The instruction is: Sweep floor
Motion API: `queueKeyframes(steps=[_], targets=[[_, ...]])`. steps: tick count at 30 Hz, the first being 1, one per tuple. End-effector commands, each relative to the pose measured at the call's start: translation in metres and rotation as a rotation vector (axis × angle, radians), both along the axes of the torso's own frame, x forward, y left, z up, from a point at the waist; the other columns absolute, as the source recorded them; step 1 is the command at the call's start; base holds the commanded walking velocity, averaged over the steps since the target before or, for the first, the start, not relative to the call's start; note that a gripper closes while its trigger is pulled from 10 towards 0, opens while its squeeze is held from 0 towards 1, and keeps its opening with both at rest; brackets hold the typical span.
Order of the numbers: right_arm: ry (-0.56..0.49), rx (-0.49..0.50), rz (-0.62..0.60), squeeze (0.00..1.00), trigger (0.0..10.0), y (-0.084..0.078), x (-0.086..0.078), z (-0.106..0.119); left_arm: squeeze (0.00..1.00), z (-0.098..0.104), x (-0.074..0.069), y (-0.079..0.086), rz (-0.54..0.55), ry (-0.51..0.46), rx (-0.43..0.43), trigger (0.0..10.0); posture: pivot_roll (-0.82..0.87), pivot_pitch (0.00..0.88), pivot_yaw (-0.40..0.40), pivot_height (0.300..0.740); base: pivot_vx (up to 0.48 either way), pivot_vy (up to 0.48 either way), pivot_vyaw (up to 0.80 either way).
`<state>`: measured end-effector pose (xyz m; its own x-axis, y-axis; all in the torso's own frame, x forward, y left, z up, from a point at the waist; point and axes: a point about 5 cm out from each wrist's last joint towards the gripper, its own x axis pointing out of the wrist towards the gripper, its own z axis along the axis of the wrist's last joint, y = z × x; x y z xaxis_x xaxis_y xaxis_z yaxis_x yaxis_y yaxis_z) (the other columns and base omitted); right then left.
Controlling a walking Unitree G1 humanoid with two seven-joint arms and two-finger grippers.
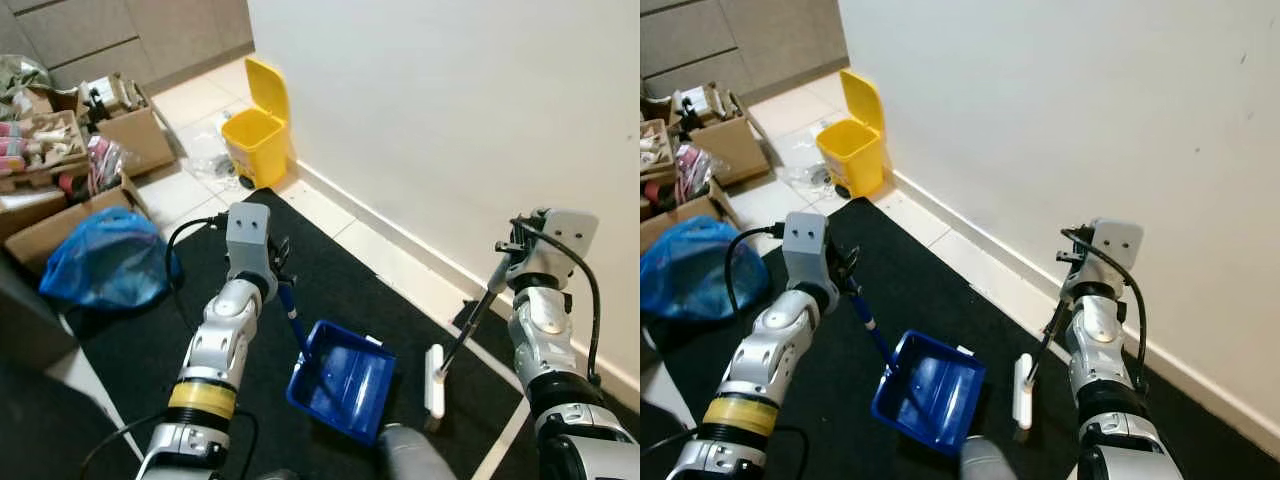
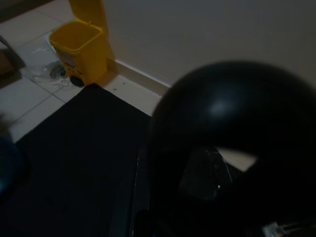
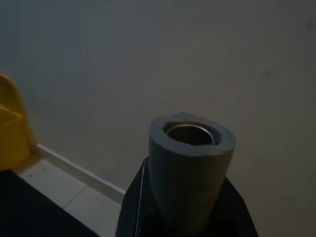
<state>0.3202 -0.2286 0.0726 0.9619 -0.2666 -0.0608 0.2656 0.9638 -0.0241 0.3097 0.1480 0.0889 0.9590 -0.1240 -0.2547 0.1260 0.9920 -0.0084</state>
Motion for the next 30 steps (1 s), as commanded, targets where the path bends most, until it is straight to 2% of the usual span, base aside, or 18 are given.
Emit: queueKeyframes(steps=[1,24,30], targets=[[-0.022,-0.018,0.006,0.00,10.0,-0.002,0.002,0.006,0.00,0.003,0.002,-0.002,0.000,-0.014,0.003,10.0,-0.04,0.019,0.023,0.740,0.000,0.000,-0.76],[-0.024,-0.015,0.006,0.00,10.0,-0.001,0.002,0.006,0.00,0.001,0.003,0.004,0.048,-0.001,0.025,10.0,-0.04,0.025,0.023,0.740,0.000,0.000,-0.75],[-0.042,-0.016,0.061,0.00,10.0,0.008,0.006,0.010,0.00,0.002,0.004,0.010,0.095,-0.010,0.039,10.0,-0.04,0.024,0.022,0.740,0.000,0.000,-0.09]])
